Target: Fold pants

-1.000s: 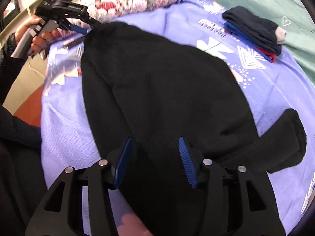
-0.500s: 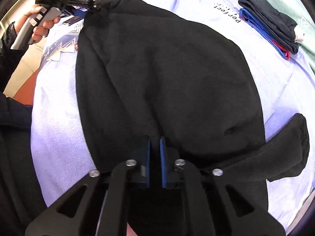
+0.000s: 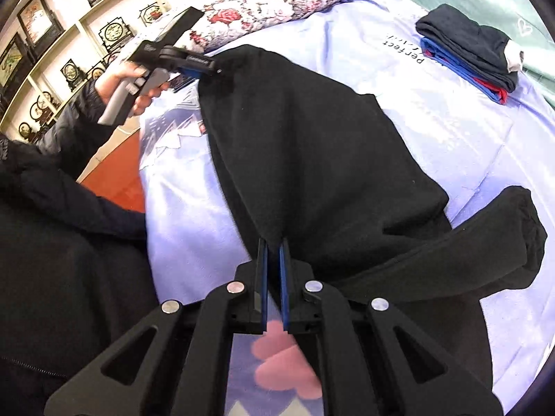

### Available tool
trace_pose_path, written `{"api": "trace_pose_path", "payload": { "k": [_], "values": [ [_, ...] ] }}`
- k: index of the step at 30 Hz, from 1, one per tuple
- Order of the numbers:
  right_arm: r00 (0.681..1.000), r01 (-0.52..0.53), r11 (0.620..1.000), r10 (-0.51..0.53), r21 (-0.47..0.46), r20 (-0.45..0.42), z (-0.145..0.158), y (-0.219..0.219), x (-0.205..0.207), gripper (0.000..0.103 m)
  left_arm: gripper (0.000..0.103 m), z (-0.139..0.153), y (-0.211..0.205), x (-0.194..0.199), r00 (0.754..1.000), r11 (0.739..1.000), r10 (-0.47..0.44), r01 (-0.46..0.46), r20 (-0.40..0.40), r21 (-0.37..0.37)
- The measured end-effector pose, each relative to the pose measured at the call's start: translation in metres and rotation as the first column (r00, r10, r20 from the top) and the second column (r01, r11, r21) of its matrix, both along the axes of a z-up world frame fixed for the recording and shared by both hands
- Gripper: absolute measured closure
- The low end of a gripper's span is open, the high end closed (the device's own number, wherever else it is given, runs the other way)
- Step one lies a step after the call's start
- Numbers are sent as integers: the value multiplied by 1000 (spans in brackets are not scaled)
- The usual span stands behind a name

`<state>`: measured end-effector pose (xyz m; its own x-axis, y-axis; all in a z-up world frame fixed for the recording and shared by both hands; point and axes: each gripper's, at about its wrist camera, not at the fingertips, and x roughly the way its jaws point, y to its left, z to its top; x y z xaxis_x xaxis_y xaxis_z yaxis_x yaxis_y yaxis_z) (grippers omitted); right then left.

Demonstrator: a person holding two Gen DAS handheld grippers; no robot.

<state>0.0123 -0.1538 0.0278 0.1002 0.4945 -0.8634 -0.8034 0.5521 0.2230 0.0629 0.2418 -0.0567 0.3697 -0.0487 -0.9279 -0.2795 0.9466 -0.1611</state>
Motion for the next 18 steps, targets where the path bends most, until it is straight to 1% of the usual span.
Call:
{"api": "trace_pose_path", "payload": {
  "k": [2,4,7,10,11,12,13,14,16,17,18],
  "values": [
    [1000,9,1000,-8,26,-22,2,0,-2,97,15,-2,2,0,1000,1000,-2,2,-8,-3],
    [1000,-3,1000,4,25,-21,0,3,-4,97,15,-7,3,1,1000,1000,-4,4,-26,1],
    [1000,-15,999,14,-51,-23,-20,9,-18,97,15,-13,6,0,999,1000,-5,5,-43,-5],
    [1000,-17,985,14,-174,-20,-51,20,-23,95,15,-9,5,-3,999,1000,-6,6,-33,-3],
    [1000,-15,981,17,-192,7,-55,22,-24,87,15,-5,2,-5,1000,1000,-15,15,-22,2],
    [1000,-14,983,18,-184,24,-53,22,-25,78,15,-1,-1,-7,1000,1000,-24,24,-11,6],
    [999,-3,983,9,-181,34,-50,21,-24,59,15,6,-6,-11,999,999,-45,45,5,14],
    [998,23,985,-12,-170,64,-42,18,-22,56,15,11,-10,-13,998,998,-64,64,18,23],
    [995,53,993,-43,-104,93,-23,6,-16,56,15,22,-24,-21,990,991,-132,129,51,47],
    [992,88,994,-82,-59,99,-10,-5,-8,56,15,25,-29,-24,987,987,-152,150,58,50],
    [983,145,989,-141,-23,113,1,-18,2,55,13,28,-36,-27,982,983,-179,176,67,46]
  ]
}}
